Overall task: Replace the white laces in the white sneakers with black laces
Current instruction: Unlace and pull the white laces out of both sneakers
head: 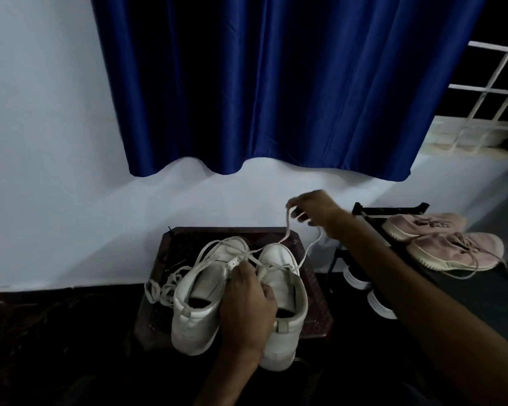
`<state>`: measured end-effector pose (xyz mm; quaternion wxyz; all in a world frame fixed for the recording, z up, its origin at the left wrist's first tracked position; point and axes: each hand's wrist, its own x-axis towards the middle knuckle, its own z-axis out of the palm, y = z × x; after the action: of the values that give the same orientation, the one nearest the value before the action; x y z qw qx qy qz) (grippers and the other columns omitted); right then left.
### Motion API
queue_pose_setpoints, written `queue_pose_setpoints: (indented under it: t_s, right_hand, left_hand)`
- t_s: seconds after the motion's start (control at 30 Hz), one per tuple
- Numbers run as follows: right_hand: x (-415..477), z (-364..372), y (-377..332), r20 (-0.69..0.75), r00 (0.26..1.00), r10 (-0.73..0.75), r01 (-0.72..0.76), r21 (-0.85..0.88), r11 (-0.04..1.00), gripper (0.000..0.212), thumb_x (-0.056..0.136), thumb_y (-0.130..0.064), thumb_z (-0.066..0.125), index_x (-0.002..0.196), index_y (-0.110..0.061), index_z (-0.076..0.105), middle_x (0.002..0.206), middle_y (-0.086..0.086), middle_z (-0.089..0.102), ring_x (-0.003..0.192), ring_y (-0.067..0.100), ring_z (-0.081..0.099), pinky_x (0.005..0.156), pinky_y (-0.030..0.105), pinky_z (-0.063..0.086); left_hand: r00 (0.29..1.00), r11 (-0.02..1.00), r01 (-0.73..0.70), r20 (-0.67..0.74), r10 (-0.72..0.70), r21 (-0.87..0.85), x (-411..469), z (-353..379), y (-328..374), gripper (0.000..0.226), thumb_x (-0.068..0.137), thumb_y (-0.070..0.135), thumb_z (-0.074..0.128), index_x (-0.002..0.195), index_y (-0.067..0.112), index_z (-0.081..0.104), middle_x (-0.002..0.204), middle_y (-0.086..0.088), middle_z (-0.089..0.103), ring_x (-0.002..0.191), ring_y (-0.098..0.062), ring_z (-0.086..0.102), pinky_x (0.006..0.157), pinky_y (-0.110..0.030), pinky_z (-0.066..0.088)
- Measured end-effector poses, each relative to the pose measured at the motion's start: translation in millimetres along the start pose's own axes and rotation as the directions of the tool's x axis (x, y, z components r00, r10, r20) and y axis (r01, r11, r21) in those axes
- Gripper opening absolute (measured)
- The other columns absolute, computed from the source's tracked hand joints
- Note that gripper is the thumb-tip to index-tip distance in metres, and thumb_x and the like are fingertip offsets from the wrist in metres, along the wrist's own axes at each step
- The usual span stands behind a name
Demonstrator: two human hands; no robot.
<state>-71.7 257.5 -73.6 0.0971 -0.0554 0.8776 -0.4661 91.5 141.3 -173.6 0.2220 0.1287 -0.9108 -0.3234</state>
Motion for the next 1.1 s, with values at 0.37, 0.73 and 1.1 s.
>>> queue_pose_setpoints:
  t_s: [0.37,0.73,1.1]
  right_hand:
    - [-62.9,17.5,85.9,0.183,0.831,-0.526,0.552,-0.394,0.735,0.038,0.084,0.005,0.061,0.106,-0.023,0.075,0.094,-0.022,0.061,0.088,0.0,0.06,0.079,0.008,0.043]
    - [-55.9,-2.6,101.2,0.338,0.777,-0.53,0.628,-0.474,0.618,0.044,0.074,0.013,0.06,0.1,-0.017,0.077,0.101,0.002,0.07,0.091,0.019,0.067,0.078,0.031,0.053]
    - [-41.1,-8.5,63.0,0.556,0.732,-0.393,0.674,-0.674,0.303,0.035,0.076,-0.002,0.061,0.092,-0.032,0.068,0.102,-0.015,0.063,0.102,0.006,0.058,0.084,0.032,0.041]
  left_hand:
    - [0.989,0.974,-0.148,0.037,0.144,0.172,8.0,-3.3,-3.4,0.028,0.091,0.018,0.051,0.118,0.017,0.047,0.107,-0.004,0.066,0.099,-0.027,0.064,0.074,-0.037,0.047]
    - [0.881,0.839,-0.456,0.282,0.38,0.296,58.7,-22.4,21.9,0.02,0.087,0.024,0.045,0.106,0.028,0.051,0.106,0.004,0.06,0.104,-0.022,0.057,0.077,-0.036,0.046]
    - [0.892,0.855,-0.415,0.325,0.315,0.311,9.3,5.1,25.5,0.053,0.082,0.058,0.062,0.128,0.034,0.049,0.118,0.007,0.064,0.11,-0.015,0.06,0.088,-0.031,0.043]
